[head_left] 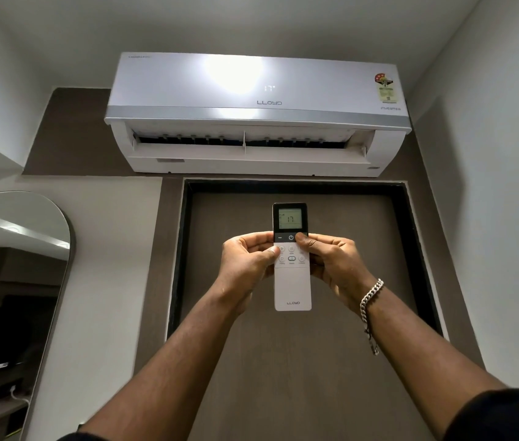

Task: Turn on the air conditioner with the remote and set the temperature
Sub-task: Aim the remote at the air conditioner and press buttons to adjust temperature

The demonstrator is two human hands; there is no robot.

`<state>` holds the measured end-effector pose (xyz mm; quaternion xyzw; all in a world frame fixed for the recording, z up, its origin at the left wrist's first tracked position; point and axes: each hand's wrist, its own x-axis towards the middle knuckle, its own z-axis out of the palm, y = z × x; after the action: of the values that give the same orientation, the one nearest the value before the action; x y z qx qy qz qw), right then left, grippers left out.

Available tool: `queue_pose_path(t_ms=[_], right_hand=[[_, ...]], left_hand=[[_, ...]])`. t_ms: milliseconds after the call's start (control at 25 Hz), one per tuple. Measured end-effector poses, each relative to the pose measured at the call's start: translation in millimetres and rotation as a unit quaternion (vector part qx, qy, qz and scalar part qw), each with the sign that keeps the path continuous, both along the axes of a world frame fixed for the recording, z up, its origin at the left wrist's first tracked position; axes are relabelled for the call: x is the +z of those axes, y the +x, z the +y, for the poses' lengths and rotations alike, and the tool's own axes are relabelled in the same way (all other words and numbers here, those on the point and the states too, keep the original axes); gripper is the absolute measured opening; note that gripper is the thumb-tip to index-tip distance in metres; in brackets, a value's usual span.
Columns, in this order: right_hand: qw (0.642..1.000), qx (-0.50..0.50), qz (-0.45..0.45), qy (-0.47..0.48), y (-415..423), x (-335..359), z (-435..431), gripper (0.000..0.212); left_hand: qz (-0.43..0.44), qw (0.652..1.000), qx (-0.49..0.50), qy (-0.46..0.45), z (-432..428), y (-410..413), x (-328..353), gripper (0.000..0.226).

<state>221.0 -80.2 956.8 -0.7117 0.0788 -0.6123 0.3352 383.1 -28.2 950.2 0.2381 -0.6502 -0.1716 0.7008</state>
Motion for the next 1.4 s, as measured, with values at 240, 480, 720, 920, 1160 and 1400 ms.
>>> queue_pose_path(t_ms=[240,480,720,920,1160,1400], right_hand=[[1.0,0.003,0.006,0.001,3.2,-2.1,-2.7,0.03],[1.0,0.004,0.009,-0.001,5.0,-3.3,-6.0,0.026],[1.0,0.007,0.011,-0.003,5.9,-3.0,-6.0,0.026],[1.0,0.009,0.007,0.006,7.2,-3.8,-5.1,0.04],[1.0,0.009,0.009,0.014,5.8,-5.6,-6.6,0.046],[1.0,0.007,0.011,0.012,2.9,-6.1,-6.7,0.052]], left_hand=[[0.01,1.0,0.005,0.004,-2.3,1.5,-2.1,0.027],[0.005,1.0,0.011,0.009,-2.5,4.8,-3.9,0.028],[-0.001,1.0,0.015,0.007,-2.5,7.0,-3.5,0.025],[-0.004,1.0,0.022,0.011,-1.4,7.0,-3.9,0.021],[-0.007,1.0,0.02,0.009,-1.5,6.8,-6.3,0.019],[-0.01,0.999,0.029,0.016,-0.5,3.5,-6.3,0.03]])
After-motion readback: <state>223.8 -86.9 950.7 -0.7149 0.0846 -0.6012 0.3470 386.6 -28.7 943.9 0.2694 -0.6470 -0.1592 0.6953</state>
